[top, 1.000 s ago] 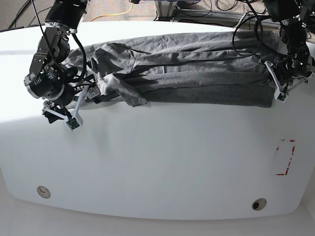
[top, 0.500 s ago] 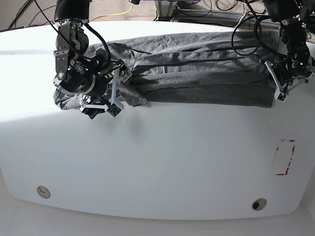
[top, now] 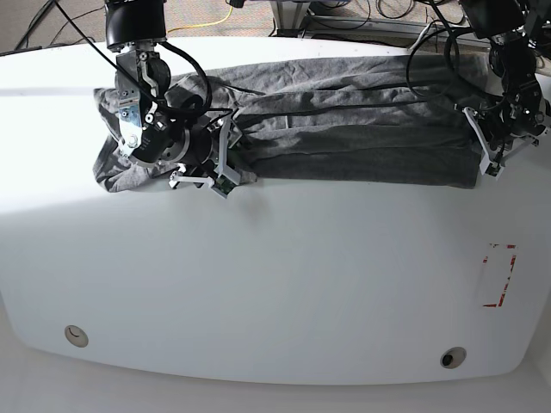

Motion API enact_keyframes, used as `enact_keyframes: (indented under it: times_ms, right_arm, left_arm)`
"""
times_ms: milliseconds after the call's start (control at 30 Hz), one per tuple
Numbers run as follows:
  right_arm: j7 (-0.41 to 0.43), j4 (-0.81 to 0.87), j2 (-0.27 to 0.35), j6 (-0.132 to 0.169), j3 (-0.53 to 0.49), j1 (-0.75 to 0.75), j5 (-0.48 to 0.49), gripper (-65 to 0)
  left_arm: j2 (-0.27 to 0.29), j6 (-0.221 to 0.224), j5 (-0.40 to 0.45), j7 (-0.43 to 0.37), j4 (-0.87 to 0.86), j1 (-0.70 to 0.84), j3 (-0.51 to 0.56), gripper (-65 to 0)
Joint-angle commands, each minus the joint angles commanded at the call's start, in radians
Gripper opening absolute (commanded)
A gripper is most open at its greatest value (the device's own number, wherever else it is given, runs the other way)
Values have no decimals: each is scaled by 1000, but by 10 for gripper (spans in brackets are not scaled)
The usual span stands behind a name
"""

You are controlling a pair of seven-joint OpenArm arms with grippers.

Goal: Layout the t-shirt on the table in an organized manner, then fold the t-shirt properly
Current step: 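Release and regrasp the folded shirt edge with the right gripper, then lift the gathered shirt end with the right gripper and tuck it inward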

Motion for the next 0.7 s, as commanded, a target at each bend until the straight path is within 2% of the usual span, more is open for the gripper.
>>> enact_keyframes:
  times_ms: [100, 167, 433, 533, 700]
  right_arm:
    - [0, -6, 0, 0, 0, 9, 0, -533]
    - [0, -6, 2, 0, 0, 9, 0, -555]
    - [6, -8, 2, 0, 2, 23, -2, -553]
    - [18, -8, 0, 0, 0, 20, -41, -504]
    - [20, -6, -18, 0, 0, 17, -141, -323]
  left_arm:
    - [0, 0, 0, 0, 0, 0, 0, -614]
    - [0, 0, 0, 0, 0, 0, 0, -614]
    - [0, 0, 0, 0, 0, 0, 2, -614]
    - [0, 0, 0, 0, 0, 0, 2, -614]
    - [0, 0, 0, 0, 0, 0, 2, -614]
